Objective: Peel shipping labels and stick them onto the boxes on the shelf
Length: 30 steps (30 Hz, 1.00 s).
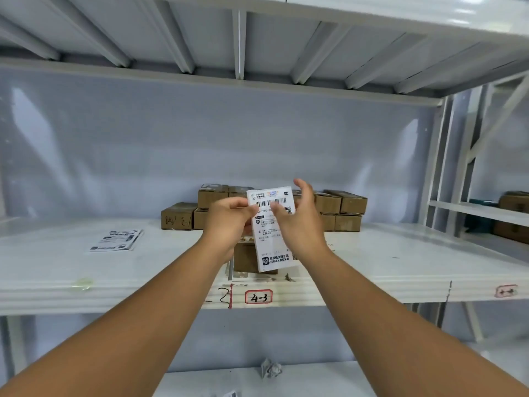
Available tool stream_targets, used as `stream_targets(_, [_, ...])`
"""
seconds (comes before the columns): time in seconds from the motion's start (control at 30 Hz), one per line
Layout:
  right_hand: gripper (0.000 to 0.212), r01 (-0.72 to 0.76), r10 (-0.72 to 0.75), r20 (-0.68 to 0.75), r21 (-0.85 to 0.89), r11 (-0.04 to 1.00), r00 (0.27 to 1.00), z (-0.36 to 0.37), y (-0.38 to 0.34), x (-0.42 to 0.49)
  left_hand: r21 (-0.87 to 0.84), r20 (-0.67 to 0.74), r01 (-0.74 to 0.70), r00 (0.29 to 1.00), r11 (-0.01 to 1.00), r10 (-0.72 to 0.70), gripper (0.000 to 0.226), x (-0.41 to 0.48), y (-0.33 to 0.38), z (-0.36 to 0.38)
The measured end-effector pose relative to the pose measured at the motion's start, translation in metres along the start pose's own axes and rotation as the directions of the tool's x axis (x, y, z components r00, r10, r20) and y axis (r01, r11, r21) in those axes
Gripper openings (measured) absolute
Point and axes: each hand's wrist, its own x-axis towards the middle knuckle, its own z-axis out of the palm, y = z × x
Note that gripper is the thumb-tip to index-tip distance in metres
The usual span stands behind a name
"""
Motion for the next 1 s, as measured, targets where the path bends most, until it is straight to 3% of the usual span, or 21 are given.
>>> stream_targets(0.07, [0.046,-0.052,0.051,0.016,0.082,0.995,0.999,-0.002,-0.012,0.008,-0.008,0.058,-0.004,0.998,1.0,0.004,0.013,-0.002,0.0,0.0])
stream_targets(0.23, [0.04,-0.099,0.094,0.062,0.086,0.991,0.994,-0.006,-0.021,0.02,-0.133,0.008,-0.021,1.0,0.991,0.022,0.018,0.001,0.006,-0.007])
stream_targets(0.53, [0.035,-0.016,0.018,0.172,-0.01,1.0,0.985,-0.007,-0.014,0.023,-0.017,0.038,0.029,0.999,0.999,-0.028,0.018,0.006,0.013,-0.017])
stream_targets(0.8, [0.031,0.028,-0.02,0.177,-0.041,0.999,0.984,-0.007,-0.011,0.027,0.062,0.052,0.043,0.998,0.997,-0.046,0.017,0.01,0.011,-0.021])
stream_targets(1.0, [0.035,0.054,-0.047,0.159,-0.044,0.998,0.986,-0.007,-0.012,0.029,-0.076,0.114,0.082,0.991,0.994,-0.073,0.021,0.011,0.01,-0.015])
